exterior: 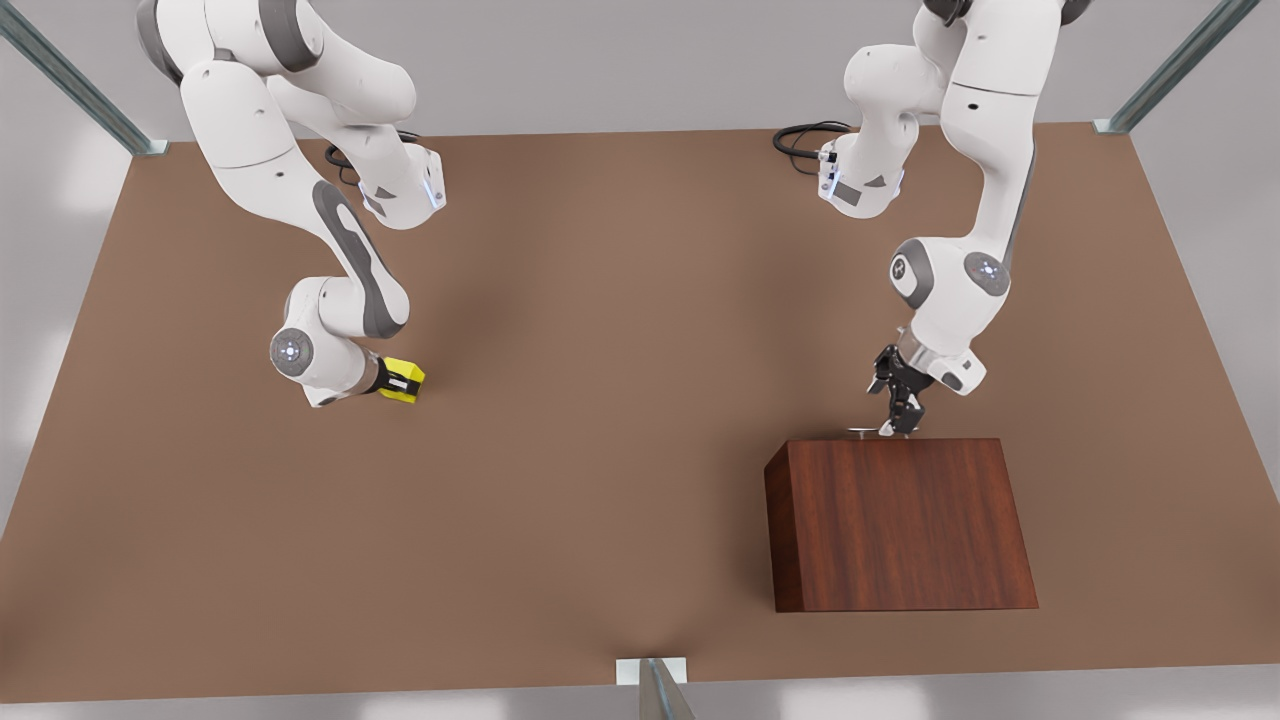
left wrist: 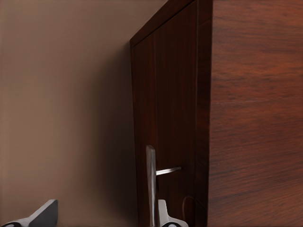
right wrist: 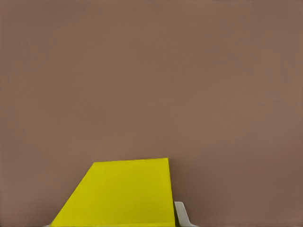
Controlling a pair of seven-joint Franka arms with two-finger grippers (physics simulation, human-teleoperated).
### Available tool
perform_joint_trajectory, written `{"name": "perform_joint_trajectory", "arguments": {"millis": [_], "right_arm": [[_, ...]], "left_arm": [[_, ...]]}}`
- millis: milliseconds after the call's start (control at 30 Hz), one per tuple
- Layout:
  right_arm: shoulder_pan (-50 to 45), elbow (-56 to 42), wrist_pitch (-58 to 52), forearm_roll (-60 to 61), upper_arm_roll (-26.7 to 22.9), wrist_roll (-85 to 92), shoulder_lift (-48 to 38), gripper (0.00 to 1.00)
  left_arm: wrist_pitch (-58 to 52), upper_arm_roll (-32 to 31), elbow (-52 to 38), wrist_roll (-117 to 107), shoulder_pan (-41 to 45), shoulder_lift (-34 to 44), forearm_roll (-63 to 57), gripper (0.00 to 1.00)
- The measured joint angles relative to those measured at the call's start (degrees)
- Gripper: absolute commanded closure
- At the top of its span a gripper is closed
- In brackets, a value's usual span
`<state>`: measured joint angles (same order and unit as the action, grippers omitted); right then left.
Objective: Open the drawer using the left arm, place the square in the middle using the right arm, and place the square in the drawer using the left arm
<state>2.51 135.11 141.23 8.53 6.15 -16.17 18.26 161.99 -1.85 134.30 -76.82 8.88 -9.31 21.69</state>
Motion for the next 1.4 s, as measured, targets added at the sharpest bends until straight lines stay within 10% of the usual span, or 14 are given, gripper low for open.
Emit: {"name": "perform_joint_trajectory", "arguments": {"millis": [433,600,800,867,1200,1400], "right_arm": [[-14.6,-15.2,-4.0,9.3,7.9,-21.3,-0.2,0.33],[-30.8,-30.2,-1.2,9.0,7.0,-41.2,12.5,0.32],[-39.3,-26.5,-1.5,8.4,2.3,-41.7,12.8,0.26],[-39.4,-26.7,-1.3,8.4,1.8,-42.1,13.2,0.0],[-38.1,-27.3,-9.4,8.4,-5.1,-40.9,-2.6,0.0],[-6.3,-30.3,-32.4,-1.9,-7.8,5.3,-14.6,0.0]], "left_arm": [[-2.5,0.0,1.8,-2.6,-0.1,2.1,0.2,0.0],[-3.1,0.0,4.1,-3.0,-0.1,4.0,0.3,0.0],[-3.3,0.0,7.8,-3.8,0.0,7.1,0.3,0.0],[-3.3,0.0,8.8,-4.3,0.0,7.6,0.3,0.0],[-8.0,0.0,13.2,-6.0,0.3,14.0,0.4,0.0],[-17.5,-1.3,13.9,-5.5,0.7,25.1,-0.6,0.0]]}}
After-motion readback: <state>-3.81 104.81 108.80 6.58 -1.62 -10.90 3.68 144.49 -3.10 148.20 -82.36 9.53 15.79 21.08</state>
